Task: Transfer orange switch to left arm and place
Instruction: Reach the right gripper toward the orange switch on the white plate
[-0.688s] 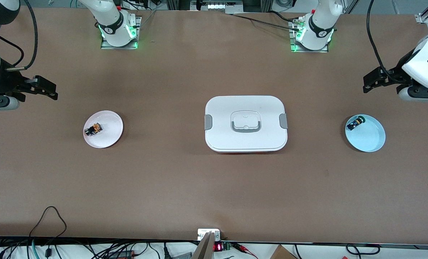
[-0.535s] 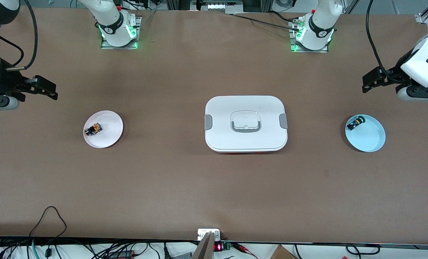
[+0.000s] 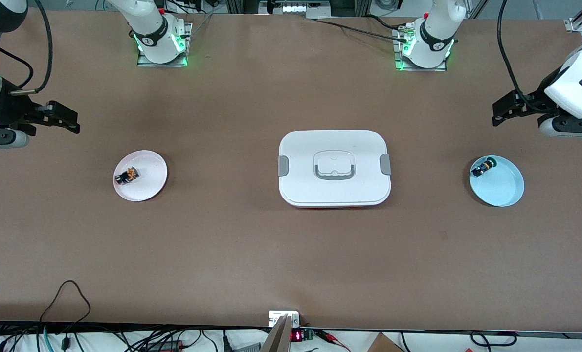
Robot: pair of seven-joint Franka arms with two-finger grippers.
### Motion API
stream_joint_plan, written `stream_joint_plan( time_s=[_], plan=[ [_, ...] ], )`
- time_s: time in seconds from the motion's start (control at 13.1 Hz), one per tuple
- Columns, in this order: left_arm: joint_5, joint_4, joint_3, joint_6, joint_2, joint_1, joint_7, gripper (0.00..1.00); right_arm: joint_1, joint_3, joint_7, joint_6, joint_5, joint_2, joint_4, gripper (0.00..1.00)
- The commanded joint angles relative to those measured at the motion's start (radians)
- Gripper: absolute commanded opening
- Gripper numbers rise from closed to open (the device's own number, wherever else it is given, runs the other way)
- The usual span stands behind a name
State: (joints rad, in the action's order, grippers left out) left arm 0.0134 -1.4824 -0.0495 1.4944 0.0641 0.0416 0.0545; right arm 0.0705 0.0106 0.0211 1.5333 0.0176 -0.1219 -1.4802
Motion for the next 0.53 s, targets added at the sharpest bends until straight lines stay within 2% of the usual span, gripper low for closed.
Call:
stream_joint_plan(
  time_s=[0.0,0.46],
  plan=[
    [0.016,0.031,0.000,-0.017,0.011,0.008,0.005,1.00,-0.005,-0.003,-0.003,-0.010,-0.018,-0.024,0.003,1.00],
    [0.016,0.031,-0.001,-0.016,0.011,0.009,0.007,1.00,0.006,-0.006,-0.026,0.027,0.035,-0.146,0.000,1.00]
  ],
)
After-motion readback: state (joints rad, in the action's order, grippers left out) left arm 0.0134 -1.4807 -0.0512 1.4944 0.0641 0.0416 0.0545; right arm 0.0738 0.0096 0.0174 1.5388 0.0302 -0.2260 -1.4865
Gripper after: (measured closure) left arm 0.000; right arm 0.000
